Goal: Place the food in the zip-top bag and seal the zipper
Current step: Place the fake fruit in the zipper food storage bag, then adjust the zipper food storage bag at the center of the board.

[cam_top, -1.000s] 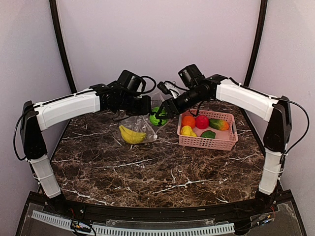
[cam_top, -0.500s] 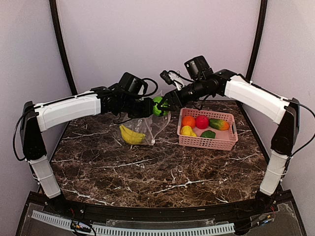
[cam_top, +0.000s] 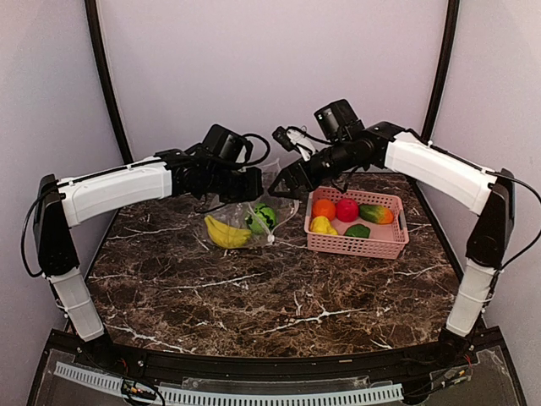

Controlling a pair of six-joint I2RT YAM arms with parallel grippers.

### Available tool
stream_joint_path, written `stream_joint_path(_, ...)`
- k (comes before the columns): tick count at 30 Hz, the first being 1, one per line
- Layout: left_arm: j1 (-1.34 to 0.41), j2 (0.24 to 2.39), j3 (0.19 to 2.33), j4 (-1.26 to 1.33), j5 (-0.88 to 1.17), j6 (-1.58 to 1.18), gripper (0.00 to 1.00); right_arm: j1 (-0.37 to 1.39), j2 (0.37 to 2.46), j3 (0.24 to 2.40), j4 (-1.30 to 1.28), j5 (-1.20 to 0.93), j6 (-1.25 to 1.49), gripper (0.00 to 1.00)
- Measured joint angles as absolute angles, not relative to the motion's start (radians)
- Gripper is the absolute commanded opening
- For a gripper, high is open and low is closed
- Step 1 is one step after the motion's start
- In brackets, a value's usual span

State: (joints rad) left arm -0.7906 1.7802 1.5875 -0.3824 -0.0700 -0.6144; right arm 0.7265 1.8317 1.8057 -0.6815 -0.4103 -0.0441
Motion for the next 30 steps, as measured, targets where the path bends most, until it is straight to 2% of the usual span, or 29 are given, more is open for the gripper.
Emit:
stream_joint_path(8,-0.790,1.780,1.588,-0.376,-0.067,-0.615,0.01,0.719,1.761,1.747,-0.640,-0.277,-0.023,0.68)
stream_joint_path(10,-0.790,1.780,1.588,-0.374,-0.067,-0.615,0.01,0.715,1.777,1.736,-0.638,-0.276,-0.016,0.54)
stream_joint_path(14,-0.790,1.780,1.588,-0.373,-0.065,-0.615,0.01,0.712,1.833,1.729,-0.638,-0.281,-0.010,0.14)
stream_joint_path(15,-0.790,1.780,1.588,-0.373,-0.065,-0.615,0.01,0.711,1.850,1.729,-0.640,-0.280,-0.002,0.06)
stream_joint_path(16,-0.790,1.780,1.588,-0.373,-0.065,-0.614,0.03,0.707,1.864,1.729,-0.645,-0.281,0.005,0.02)
stream_joint_path(19,-0.790,1.777,1.587,-0.374,-0.065,-0.610,0.23,0.700,1.887,1.730,-0.661,-0.295,0.025,0.00)
stream_joint_path(23,-0.791,1.761,1.587,-0.400,-0.073,-0.597,0.27,0.690,1.880,1.749,-0.681,-0.327,0.047,0.00)
stream_joint_path(26,-0.791,1.746,1.589,-0.432,-0.091,-0.587,0.22,0.687,1.854,1.758,-0.682,-0.359,0.066,0.00)
stream_joint_path(30,-0.791,1.714,1.589,-0.475,-0.105,-0.570,0.06,0.687,1.829,1.771,-0.681,-0.399,0.080,0.00)
